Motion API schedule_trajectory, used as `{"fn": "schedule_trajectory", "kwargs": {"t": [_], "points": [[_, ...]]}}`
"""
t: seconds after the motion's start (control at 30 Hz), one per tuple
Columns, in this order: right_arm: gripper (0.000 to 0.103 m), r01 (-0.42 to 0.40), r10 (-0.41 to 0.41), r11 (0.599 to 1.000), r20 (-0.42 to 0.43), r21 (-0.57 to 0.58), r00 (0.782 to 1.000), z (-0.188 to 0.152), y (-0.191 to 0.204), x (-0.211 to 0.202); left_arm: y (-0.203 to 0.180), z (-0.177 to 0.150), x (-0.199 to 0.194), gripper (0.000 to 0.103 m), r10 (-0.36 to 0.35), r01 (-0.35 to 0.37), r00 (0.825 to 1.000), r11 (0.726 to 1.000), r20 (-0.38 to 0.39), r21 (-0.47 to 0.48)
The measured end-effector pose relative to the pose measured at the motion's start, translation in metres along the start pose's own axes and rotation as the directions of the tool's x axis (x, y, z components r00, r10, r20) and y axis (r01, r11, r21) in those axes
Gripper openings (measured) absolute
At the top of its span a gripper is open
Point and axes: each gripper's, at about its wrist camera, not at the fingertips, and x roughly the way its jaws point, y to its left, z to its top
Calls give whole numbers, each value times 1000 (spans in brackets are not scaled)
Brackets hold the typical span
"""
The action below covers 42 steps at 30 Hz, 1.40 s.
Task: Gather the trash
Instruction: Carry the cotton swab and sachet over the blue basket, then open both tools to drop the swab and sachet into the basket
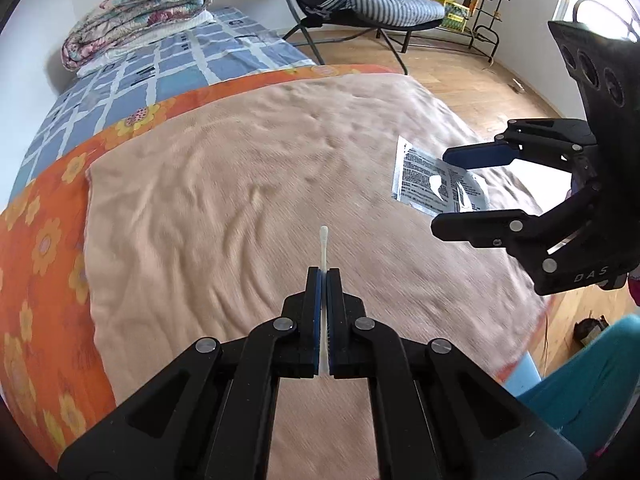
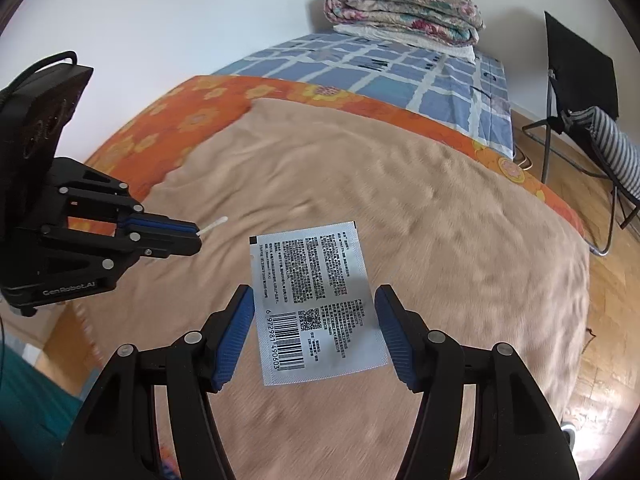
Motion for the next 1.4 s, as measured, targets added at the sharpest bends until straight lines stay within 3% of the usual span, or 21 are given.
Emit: {"fn": "schedule_trajectory", "kwargs": {"t": [0.23, 0.6, 0.9, 1.4], "points": [[61, -14, 14, 1000, 43, 0, 999, -38, 40, -53, -42, -49, -45, 0, -9, 9, 999, 1000, 37, 4], [62, -29, 26, 998, 64, 49, 998, -114, 81, -96, -102, -134, -71, 0, -36, 36, 999, 999, 23, 14], [62, -34, 32, 997, 27, 70, 999, -172, 107, -101, -132, -189, -68, 0, -85, 85, 996, 996, -2, -7], [62, -54, 63, 992, -79, 113, 995, -235, 129, -74, -146, -240, -37, 0, -108, 104, 991, 993, -84, -53]]}}
